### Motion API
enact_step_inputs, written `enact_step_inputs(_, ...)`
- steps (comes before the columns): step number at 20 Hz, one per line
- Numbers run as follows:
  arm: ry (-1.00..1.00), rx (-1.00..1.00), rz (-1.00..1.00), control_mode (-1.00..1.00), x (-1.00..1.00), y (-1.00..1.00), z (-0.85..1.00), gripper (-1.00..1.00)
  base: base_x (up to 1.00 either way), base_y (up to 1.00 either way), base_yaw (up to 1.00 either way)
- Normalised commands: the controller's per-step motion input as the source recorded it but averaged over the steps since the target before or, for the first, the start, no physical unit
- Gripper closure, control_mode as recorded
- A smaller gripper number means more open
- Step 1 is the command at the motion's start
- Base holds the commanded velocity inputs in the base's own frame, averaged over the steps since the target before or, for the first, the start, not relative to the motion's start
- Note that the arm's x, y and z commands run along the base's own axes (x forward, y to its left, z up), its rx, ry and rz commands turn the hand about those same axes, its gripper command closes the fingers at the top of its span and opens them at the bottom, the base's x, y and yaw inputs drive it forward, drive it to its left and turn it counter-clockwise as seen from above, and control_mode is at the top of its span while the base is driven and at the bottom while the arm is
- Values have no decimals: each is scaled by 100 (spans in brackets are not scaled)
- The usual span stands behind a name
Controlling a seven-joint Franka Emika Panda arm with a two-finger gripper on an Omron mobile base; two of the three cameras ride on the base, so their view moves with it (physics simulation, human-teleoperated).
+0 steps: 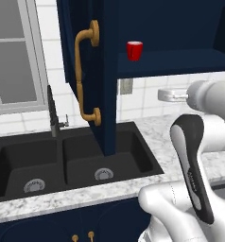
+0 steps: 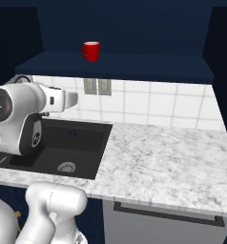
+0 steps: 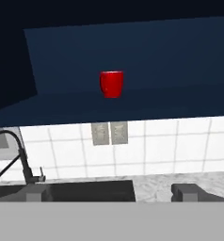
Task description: Gather all objects into one cabinet and sort the glasses and bowls to opposite sides.
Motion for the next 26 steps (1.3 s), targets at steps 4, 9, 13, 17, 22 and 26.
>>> enact_step_inputs(4,15,20,0,-100,-13,-7,70,-100,0,0,0)
enact_step_inputs(9,-5,2,7,-100,57,0,8,-100,0,0,0)
enact_step_inputs(13,-20,-2,9,-100,74,0,0,-100,0,0,0)
enact_step_inputs(17,-10,-1,2,-100,41,4,0,-100,0,0,0)
enact_step_inputs(22,0,0,0,-100,25,25,0,-100,0,0,0)
enact_step_inputs(26,0,0,0,-100,31,24,10,-100,0,0,0)
